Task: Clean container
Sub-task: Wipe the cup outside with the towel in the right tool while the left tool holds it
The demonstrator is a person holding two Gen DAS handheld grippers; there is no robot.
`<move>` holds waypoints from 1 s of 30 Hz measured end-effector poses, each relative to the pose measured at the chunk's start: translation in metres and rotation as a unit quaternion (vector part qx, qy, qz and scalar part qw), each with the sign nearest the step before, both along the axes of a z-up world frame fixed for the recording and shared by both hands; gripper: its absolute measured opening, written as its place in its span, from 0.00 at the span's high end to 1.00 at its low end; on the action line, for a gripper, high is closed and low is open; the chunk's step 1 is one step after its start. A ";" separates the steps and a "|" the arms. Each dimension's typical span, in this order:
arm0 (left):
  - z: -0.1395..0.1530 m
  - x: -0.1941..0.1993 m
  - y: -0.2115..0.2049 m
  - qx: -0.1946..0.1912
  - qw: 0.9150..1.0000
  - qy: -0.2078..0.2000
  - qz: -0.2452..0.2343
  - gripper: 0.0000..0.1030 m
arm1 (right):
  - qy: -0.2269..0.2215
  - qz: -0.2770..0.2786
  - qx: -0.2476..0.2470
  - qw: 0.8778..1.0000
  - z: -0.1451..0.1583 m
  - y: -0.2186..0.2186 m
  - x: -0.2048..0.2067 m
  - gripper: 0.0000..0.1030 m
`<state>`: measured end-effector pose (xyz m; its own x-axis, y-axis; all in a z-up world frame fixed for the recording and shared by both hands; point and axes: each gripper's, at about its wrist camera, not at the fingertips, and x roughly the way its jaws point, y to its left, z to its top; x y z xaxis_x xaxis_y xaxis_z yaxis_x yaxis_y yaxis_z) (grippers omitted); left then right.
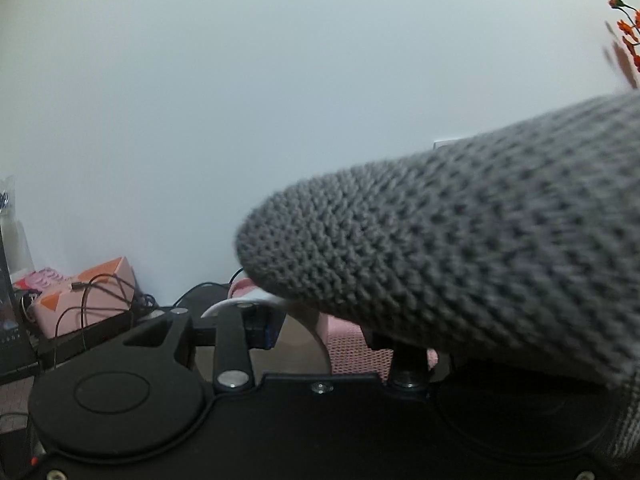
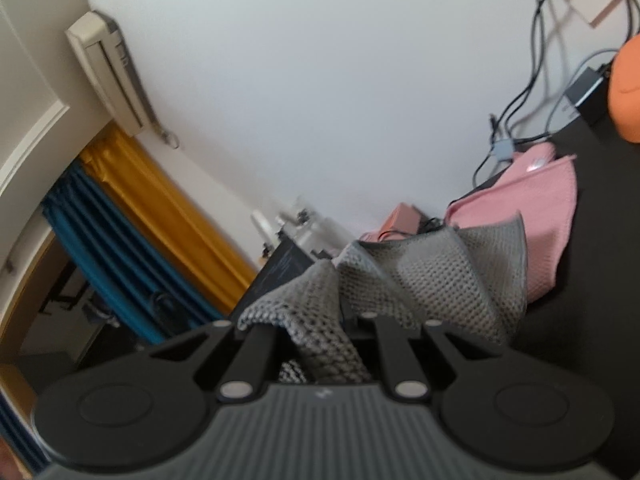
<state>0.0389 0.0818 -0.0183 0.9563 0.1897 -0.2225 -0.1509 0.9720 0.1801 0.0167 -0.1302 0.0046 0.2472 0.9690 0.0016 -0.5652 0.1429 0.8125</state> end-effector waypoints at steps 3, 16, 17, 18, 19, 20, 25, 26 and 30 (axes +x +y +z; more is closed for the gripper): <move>0.005 -0.009 -0.009 -0.006 1.000 0.004 0.003 0.62 | 0.012 0.017 0.017 1.000 -0.002 0.000 0.000 0.90; 0.010 -0.034 -0.040 0.044 0.998 -0.032 -0.022 0.62 | 0.049 -0.132 0.054 0.989 -0.008 -0.040 0.011 0.90; 0.010 -0.035 -0.042 0.048 0.998 -0.035 -0.023 0.62 | 0.055 -0.126 0.048 0.989 -0.008 -0.040 0.012 0.90; 0.010 -0.036 -0.044 0.051 0.998 -0.037 -0.024 0.62 | 0.055 -0.120 0.041 0.990 -0.008 -0.037 0.012 0.90; 0.010 -0.037 -0.045 0.054 0.997 -0.039 -0.025 0.62 | 0.046 -0.113 0.031 0.992 -0.006 -0.033 0.010 0.90; 0.010 -0.038 -0.046 0.056 0.997 -0.040 -0.026 0.62 | 0.036 -0.106 0.020 0.994 -0.004 -0.029 0.008 0.90; 0.011 -0.039 -0.050 0.057 0.997 -0.041 -0.027 0.62 | -0.010 -0.056 -0.004 0.998 0.004 -0.012 -0.007 0.90; 0.012 -0.039 -0.050 0.056 0.997 -0.040 -0.028 0.62 | -0.015 -0.044 -0.002 0.999 0.005 -0.009 -0.010 0.90; 0.012 -0.042 -0.054 0.060 0.997 -0.044 -0.031 0.62 | -0.017 0.001 0.032 0.999 0.007 -0.010 -0.014 0.90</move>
